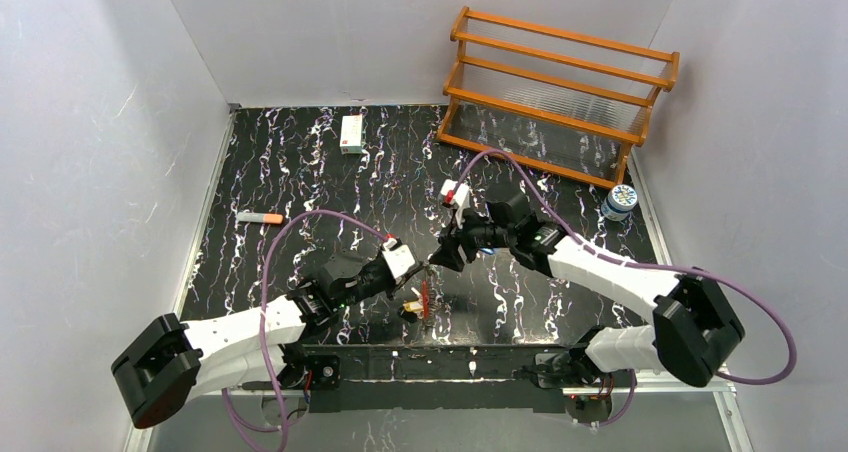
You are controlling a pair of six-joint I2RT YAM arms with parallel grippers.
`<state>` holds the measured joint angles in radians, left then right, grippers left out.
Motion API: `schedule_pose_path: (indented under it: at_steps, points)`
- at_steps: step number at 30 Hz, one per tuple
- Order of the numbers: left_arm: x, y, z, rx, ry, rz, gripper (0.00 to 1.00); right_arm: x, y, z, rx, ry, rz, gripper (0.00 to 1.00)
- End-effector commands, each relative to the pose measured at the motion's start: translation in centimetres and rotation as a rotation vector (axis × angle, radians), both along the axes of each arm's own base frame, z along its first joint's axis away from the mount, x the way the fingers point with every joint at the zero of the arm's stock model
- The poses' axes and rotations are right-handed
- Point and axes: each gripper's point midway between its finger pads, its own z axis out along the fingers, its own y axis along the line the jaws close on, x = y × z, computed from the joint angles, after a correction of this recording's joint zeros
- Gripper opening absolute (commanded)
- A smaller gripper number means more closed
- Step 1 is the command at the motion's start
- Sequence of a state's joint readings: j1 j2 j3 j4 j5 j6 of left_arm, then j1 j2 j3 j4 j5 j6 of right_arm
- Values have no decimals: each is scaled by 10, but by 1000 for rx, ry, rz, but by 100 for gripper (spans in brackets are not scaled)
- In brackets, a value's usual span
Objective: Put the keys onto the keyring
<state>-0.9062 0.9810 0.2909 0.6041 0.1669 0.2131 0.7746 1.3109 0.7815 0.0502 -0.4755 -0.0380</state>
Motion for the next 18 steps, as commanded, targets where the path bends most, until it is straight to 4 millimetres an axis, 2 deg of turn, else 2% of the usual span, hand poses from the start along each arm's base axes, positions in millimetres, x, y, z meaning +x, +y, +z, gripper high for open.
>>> schedule_pose_path:
  at_steps: [1, 4, 10, 14, 18]
  points:
    - [3, -5, 22, -46, -49, -6, 0, 0, 4, 36, 110, -142, 29, 70]
    - [3, -5, 23, -46, -54, -5, 0, -6, 2, 42, 138, -182, 61, 76]
    - [3, -4, 25, -47, -63, -8, 0, -6, -5, 50, 199, -313, 51, 75]
    - [2, -4, 25, -47, -65, -13, 0, -21, -8, 53, 289, -446, 135, 75]
    - [1, -5, 24, -43, -69, -24, 0, -36, -10, 48, 340, -566, 229, 73]
